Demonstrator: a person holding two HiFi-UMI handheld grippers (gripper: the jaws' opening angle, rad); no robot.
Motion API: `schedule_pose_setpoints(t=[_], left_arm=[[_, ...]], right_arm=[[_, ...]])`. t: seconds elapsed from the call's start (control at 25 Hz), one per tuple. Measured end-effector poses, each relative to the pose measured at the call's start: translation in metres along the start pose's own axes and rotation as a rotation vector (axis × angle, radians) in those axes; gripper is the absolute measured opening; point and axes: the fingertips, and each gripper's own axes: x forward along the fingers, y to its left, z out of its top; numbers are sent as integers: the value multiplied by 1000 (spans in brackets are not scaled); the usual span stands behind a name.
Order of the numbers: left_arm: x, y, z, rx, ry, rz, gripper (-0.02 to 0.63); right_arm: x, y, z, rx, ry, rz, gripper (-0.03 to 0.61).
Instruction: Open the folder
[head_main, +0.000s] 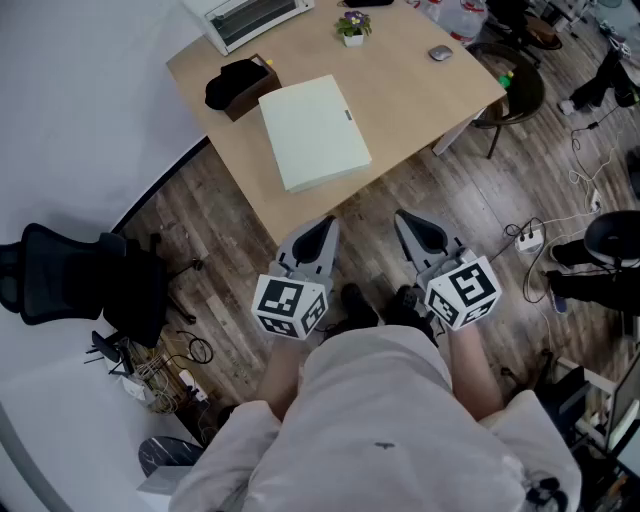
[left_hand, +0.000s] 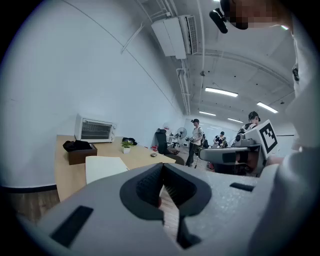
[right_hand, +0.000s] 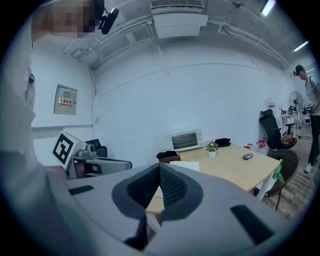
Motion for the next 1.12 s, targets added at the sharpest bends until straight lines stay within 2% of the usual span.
schedule_pose_setpoints(t=[0.44,0.68,1.12], left_arm=[[-16,-10,3,33,-18,1,5],[-24,-13,-5,21,-11,12,5],[-9,-21,-17,34,11,47,5]], right_arm=[[-6,13,0,-49,1,23,3],[-9,20,-3,22,-29,41,5],[-9,4,-16,20,20,69,5]])
